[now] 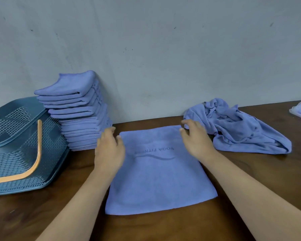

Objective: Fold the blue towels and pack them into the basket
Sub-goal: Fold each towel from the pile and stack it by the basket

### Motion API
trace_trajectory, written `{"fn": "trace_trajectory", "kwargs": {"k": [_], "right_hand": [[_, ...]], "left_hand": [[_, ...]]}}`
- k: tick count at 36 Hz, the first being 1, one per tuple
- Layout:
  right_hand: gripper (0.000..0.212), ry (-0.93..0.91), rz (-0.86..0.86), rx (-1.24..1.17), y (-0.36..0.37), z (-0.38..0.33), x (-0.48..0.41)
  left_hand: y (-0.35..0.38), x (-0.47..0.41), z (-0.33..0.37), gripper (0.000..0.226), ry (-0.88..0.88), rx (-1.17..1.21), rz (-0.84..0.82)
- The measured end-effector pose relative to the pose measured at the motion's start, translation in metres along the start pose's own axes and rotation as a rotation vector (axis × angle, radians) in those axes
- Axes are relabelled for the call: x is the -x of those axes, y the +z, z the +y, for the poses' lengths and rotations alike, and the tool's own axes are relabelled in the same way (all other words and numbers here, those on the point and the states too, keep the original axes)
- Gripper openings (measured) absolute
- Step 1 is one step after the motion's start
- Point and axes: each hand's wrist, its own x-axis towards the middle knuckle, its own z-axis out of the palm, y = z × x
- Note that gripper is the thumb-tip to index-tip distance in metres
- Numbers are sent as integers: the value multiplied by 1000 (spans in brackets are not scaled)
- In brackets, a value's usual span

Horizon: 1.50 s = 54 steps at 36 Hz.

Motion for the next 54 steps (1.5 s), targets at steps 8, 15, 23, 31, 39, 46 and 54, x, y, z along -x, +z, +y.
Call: {"fn": "trace_trajectory", "kwargs": {"k": [8,15,23,31,39,46,54], "right_hand": [[60,-277,-375,478,48,-8,11],[70,-253,-479,545,37,-4,50],[77,-261,-460,544,21,-11,132],[72,-405,-563,508,12,-16,106],[65,-208,-544,469,-11,26,64],[76,-136,-512,463,-17,36,62],[62,-75,-301,494,-30,38,69]], "left_hand": [[48,10,4,61,359,-385,-473],[37,48,-5,74,314,-447,-546],[6,126,0,73,319,-459,-532],[-6,83,-1,68,389,-379,-603],[-15,47,-44,71,254,-420,-648],[-14,43,-50,75,173,-437,-615],[-24,47,-61,68,67,-372,-430]]}}
